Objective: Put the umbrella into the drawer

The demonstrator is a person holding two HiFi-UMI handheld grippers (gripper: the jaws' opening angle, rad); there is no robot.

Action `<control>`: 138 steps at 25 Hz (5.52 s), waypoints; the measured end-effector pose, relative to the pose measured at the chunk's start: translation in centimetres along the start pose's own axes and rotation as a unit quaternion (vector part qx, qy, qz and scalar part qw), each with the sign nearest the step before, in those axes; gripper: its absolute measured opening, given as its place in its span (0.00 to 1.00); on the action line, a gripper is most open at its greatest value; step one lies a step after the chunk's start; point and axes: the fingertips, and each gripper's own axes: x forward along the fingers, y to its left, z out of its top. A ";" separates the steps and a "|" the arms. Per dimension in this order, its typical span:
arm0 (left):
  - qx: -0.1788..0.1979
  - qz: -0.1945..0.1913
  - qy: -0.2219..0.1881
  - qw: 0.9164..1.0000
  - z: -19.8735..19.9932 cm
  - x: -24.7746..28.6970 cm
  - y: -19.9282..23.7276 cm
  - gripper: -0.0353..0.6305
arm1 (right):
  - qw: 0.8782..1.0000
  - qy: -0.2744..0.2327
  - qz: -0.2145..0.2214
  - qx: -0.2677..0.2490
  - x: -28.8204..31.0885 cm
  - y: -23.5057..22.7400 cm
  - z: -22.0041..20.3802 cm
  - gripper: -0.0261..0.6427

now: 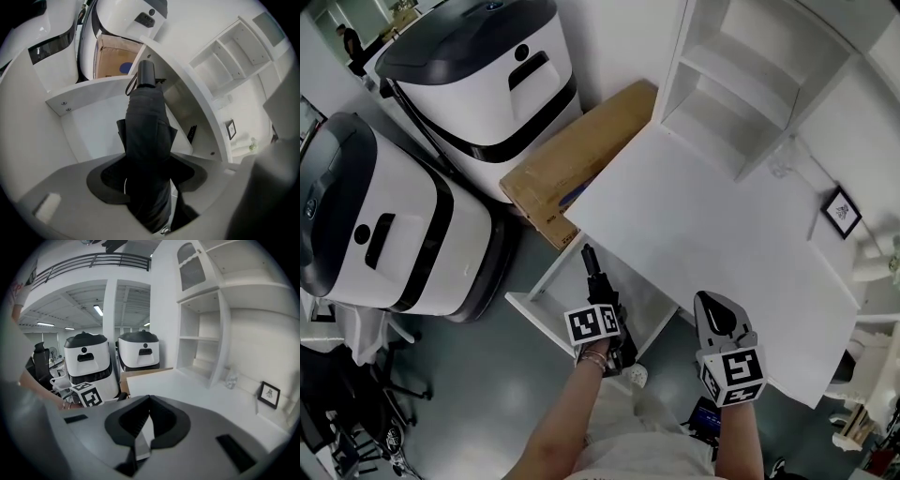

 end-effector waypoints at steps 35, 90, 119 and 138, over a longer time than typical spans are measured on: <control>-0.012 0.063 0.108 0.992 1.0 8.3 6.2 0.44 | 0.998 0.057 0.005 0.000 6.5 0.4 -1.8 0.05; 0.234 0.039 -0.202 0.950 10.4 -15.0 -4.9 0.78 | 0.988 -0.149 0.000 -0.037 -5.6 0.1 11.0 0.05; 0.388 -0.017 -0.554 0.736 16.3 -38.2 -15.9 0.07 | 0.969 -0.231 -0.028 -0.080 -8.4 0.4 18.6 0.05; 0.433 -0.028 -0.608 0.665 13.8 -45.1 -18.5 0.07 | 0.952 -0.294 -0.049 -0.074 -12.6 1.2 21.2 0.05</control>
